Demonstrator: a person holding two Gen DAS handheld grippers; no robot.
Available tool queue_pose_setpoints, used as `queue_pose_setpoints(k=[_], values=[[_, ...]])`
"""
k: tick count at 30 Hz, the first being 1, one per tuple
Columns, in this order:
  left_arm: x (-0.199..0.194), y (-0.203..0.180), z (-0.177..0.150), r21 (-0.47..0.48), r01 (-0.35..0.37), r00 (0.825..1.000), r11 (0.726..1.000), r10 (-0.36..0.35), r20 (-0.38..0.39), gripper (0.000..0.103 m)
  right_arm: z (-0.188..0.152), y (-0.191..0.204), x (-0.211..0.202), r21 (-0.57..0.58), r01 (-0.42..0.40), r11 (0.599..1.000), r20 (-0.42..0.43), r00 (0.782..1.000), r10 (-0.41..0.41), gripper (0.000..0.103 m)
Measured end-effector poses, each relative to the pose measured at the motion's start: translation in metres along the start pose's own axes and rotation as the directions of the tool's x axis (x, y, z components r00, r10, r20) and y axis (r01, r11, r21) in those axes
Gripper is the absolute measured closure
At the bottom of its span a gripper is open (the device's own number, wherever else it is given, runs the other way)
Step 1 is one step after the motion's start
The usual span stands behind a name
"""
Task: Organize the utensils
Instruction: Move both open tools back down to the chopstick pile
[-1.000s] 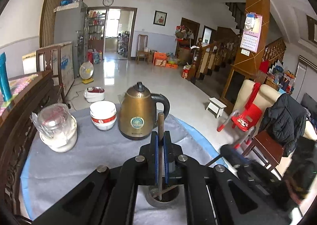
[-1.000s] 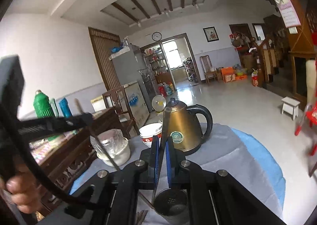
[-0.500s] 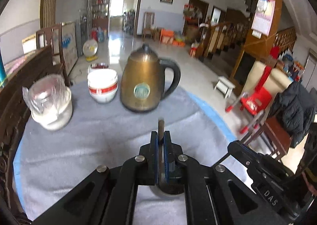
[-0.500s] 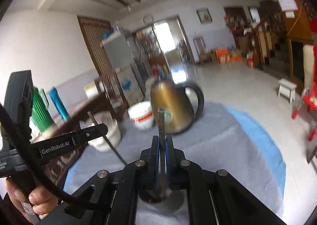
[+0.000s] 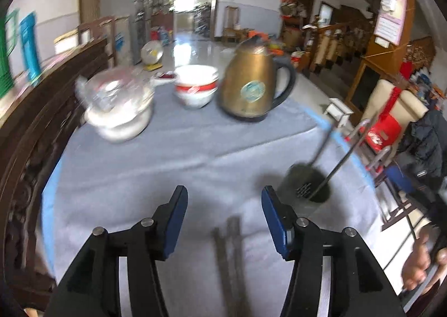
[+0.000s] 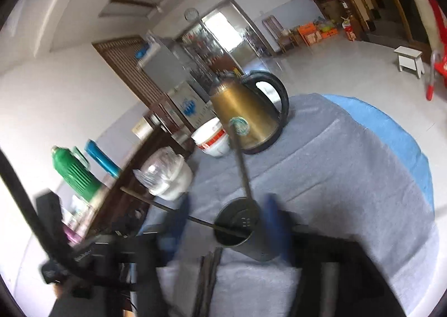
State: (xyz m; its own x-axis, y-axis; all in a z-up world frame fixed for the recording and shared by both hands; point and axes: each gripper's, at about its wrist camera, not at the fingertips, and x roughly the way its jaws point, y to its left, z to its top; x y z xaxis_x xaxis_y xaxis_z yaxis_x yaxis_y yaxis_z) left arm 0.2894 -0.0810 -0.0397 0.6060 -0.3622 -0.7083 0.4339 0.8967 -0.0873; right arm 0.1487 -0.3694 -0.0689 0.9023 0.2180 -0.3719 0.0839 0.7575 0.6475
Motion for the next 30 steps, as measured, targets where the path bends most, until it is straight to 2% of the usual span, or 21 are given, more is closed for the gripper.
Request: queue_pose_setpoints(k=[3, 4, 5, 7, 11, 14, 21, 26, 28, 30], values=[[0.004, 0.025, -0.029, -0.040, -0.033, 0.998, 0.999, 0.030, -0.062, 0.047, -0.013, 0.007, -0.011, -0.023, -0.031, 0.999, 0.006, 1.000, 0.031, 0.040], [0.007, 0.031, -0.039, -0.050, -0.036, 0.996, 0.998, 0.031, -0.087, 0.047, -0.017, 0.010, -0.012, -0.031, -0.044, 0.999, 0.002, 0.999, 0.044, 0.045], [0.010, 0.037, -0.052, -0.061, -0.038, 0.993, 0.997, 0.031, -0.114, 0.047, -0.024, 0.015, -0.013, -0.048, -0.055, 0.997, -0.012, 0.998, 0.054, 0.049], [0.015, 0.042, -0.067, -0.076, -0.040, 0.988, 0.996, 0.029, -0.150, 0.047, -0.038, 0.023, -0.011, -0.078, -0.069, 0.995, -0.048, 0.997, 0.065, 0.050], [0.034, 0.039, -0.094, -0.081, -0.023, 0.974, 0.996, 0.004, -0.228, 0.047, -0.066, 0.033, 0.010, -0.120, -0.043, 0.992, -0.128, 0.991, 0.028, 0.057], [0.046, 0.027, -0.100, -0.060, 0.008, 0.967, 0.998, -0.023, -0.255, 0.047, -0.083, 0.027, 0.027, -0.085, -0.024, 0.996, -0.192, 0.981, 0.007, 0.062], [0.080, 0.015, -0.105, -0.076, 0.025, 0.944, 0.997, -0.048, -0.326, 0.047, -0.112, 0.023, 0.057, -0.087, 0.015, 0.996, -0.295, 0.955, -0.040, 0.062], [0.089, 0.018, -0.111, -0.089, 0.038, 0.939, 0.995, -0.066, -0.339, 0.046, -0.125, 0.016, 0.071, -0.074, 0.030, 0.997, -0.349, 0.936, -0.054, 0.061], [0.087, 0.023, -0.113, -0.095, 0.046, 0.940, 0.994, -0.075, -0.334, 0.054, -0.126, 0.017, 0.076, -0.072, 0.031, 0.997, -0.365, 0.929, -0.055, 0.060], [0.085, 0.029, -0.114, -0.092, 0.036, 0.941, 0.995, -0.065, -0.333, 0.073, -0.128, 0.019, 0.084, -0.069, 0.027, 0.997, -0.387, 0.921, -0.052, 0.058]])
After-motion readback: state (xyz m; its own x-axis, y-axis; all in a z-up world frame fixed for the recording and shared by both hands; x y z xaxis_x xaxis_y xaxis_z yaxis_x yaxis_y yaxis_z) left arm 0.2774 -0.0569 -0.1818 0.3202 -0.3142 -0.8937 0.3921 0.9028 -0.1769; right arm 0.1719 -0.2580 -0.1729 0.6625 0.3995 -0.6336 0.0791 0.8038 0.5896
